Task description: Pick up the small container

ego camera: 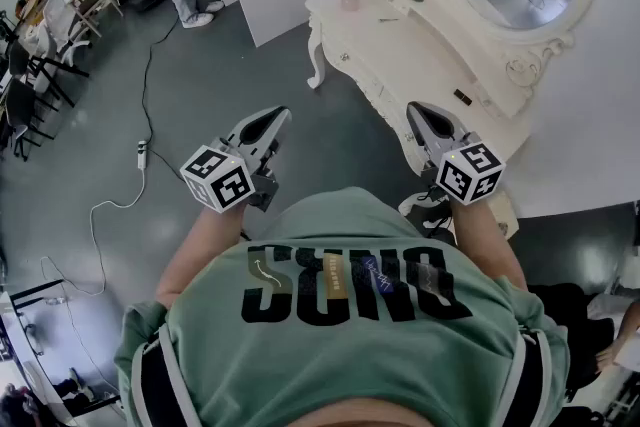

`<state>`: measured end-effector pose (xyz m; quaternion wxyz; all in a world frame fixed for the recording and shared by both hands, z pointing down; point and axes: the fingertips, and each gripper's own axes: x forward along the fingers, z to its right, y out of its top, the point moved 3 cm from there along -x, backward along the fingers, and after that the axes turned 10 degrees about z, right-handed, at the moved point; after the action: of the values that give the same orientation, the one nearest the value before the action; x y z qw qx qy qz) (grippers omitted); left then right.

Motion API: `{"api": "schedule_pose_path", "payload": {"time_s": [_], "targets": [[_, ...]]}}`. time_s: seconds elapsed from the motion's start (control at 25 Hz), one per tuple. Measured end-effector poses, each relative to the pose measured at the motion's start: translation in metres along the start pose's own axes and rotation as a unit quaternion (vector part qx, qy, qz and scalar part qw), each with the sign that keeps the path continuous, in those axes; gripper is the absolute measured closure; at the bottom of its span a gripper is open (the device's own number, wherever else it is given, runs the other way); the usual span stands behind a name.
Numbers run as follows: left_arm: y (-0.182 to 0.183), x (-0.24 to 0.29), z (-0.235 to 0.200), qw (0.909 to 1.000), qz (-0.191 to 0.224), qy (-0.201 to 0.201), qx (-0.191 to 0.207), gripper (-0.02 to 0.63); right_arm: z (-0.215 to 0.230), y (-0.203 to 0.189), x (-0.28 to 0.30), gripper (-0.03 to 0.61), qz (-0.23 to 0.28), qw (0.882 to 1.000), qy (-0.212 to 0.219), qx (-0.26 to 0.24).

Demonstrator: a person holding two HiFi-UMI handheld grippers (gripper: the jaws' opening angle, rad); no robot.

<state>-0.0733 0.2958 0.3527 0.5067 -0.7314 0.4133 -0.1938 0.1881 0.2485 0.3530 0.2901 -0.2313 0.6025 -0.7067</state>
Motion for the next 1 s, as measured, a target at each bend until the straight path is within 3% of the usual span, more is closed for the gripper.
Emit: {"api": "schedule_pose_path", "payload": {"time_s": [0.68, 1.0], "targets": [[-0.003, 0.021, 0.023, 0.9998, 0.003, 0.008, 0.017, 0.614, 0.02, 0.007, -0.013, 0.571, 0.008, 1.0, 0.007, -0.004], [-0.017, 0.043, 0.05, 0.9994, 0.011, 0.024, 0.023, 0.614, 0.044, 0.005, -0.036, 0.571, -0.003, 0.999, 0.034, -0.012]]}}
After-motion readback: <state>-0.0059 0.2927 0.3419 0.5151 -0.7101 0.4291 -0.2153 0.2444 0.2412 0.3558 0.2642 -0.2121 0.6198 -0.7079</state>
